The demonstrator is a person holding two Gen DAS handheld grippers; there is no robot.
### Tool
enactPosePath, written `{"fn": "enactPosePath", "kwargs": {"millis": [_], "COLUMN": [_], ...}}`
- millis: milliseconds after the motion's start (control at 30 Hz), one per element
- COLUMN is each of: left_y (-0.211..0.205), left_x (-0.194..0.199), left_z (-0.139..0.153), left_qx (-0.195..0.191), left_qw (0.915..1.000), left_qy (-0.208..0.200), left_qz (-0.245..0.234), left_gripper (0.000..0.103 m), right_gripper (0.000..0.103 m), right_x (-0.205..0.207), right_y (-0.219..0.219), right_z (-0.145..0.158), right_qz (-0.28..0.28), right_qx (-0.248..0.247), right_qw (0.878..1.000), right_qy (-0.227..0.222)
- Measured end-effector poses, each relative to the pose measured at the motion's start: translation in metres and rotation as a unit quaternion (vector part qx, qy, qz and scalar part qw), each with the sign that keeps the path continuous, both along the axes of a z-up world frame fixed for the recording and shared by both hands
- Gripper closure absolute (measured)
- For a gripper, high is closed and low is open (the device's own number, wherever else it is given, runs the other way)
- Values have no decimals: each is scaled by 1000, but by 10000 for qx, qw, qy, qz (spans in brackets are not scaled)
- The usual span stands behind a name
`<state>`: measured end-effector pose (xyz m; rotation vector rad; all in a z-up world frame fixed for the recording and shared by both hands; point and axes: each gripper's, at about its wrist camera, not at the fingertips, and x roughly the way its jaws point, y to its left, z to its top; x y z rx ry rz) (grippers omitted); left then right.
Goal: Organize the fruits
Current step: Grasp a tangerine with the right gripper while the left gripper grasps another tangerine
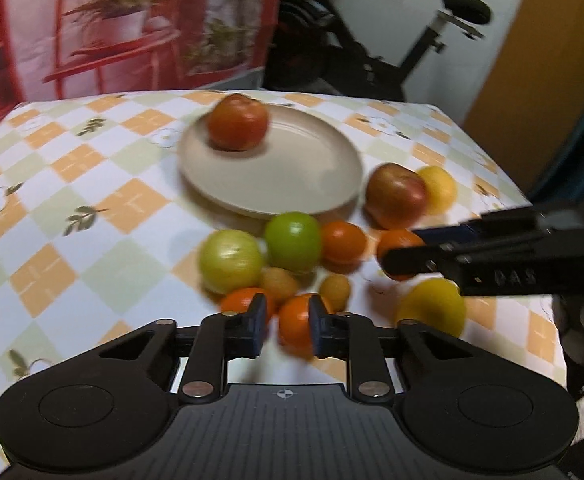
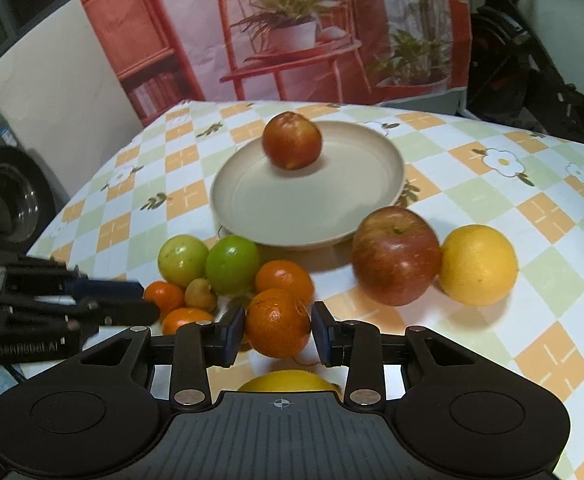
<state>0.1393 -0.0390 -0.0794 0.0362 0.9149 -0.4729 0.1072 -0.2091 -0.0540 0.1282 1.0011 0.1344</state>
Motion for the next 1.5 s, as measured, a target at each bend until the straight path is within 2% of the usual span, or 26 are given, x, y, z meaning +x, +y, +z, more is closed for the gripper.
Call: {"fn": "enactPosePath", "kwargs": {"millis": [167, 400, 567, 633, 833, 967, 1033, 1500], "left_y": [-11, -16, -21, -22, -27, -28, -28, -18], "left_x": [-2, 1, 0, 0, 1, 0, 0, -3], "left_z": [-4, -11, -13, -14, -17, -20, -20, -10], "left_qx": [57, 350, 481, 551, 642, 625, 585, 348], "left_qw": [9996, 9985, 9973, 9967, 9953, 9950, 9951, 9981], "left_qy": [9, 8, -47, -67, -83, -20, -25, -159], "left_qz": [-271, -430, -555, -588, -719, -783, -798, -487], "left_gripper": [80, 79, 73, 67, 62, 62, 69, 69], "right_gripper": [70, 70, 70, 70, 70, 70, 70, 70], "right_x": [-2, -2, -5, -5, -6, -6, -6, -8], "right_y": [-4, -6, -9, -10, -12, -13, -13, -12], "right_z": [2, 4, 7, 8, 8, 8, 8, 6], "right_qz": [-60, -99, -164, -191, -224, -222, -226, -221], "right_qx": [60, 102, 111, 117, 114, 113, 117, 125], "right_qw": [9999, 9998, 9996, 9995, 9995, 9995, 9995, 9995], "right_qy": [-80, -147, -195, -200, -206, -202, -202, -182]}}
